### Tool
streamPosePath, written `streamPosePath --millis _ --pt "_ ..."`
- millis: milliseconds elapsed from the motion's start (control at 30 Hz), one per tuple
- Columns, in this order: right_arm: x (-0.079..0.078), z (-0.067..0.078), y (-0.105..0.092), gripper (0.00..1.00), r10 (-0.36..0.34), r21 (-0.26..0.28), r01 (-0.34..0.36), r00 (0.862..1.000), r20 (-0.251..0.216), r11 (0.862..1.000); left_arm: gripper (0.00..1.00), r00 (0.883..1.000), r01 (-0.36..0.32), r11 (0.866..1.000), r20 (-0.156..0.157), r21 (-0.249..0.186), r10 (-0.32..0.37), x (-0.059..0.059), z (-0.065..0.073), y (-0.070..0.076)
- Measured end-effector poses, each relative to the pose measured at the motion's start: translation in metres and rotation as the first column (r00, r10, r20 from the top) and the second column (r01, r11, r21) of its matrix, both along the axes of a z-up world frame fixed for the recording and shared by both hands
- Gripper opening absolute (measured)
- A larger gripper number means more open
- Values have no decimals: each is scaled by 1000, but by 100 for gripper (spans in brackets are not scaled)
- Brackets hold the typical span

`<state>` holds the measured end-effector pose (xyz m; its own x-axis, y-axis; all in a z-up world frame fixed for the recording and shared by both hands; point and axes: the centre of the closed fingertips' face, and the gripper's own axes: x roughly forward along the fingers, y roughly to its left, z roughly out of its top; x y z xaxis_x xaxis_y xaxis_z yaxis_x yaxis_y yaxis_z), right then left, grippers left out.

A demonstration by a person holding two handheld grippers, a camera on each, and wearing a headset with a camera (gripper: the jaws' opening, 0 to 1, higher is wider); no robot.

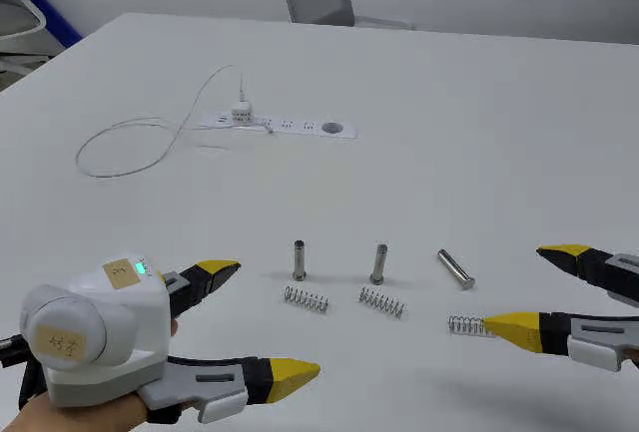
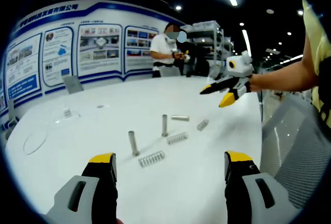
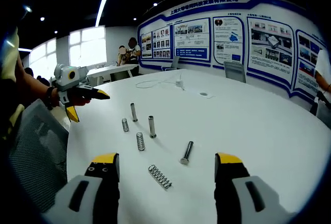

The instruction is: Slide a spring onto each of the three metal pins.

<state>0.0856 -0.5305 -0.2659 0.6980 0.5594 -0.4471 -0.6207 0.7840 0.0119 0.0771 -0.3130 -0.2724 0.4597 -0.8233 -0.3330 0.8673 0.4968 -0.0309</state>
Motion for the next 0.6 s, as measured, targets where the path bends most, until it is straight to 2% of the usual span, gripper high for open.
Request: streamPosePath --millis 167,233,333,533,600 --pt "12 -1 1 67 -13 -8 12 999 -38 1000 87 1000 2 1000 0 1 -2 0 0 0" --pt "18 0 1 64 -16 -29 15 999 -38 999 87 1000 3 1000 0 3 -3 0 0 0" --pt "29 0 3 61 -18 -54 15 998 -64 998 87 1000 3 1000 0 3 -3 0 0 -1" --pt "46 -14 5 51 -37 -138 19 991 -127 990 87 1000 7 1000 0 4 -7 0 0 -2" --pt "54 -16 9 48 -31 -146 13 992 -125 989 87 1000 7 1000 0 2 -7 0 0 -3"
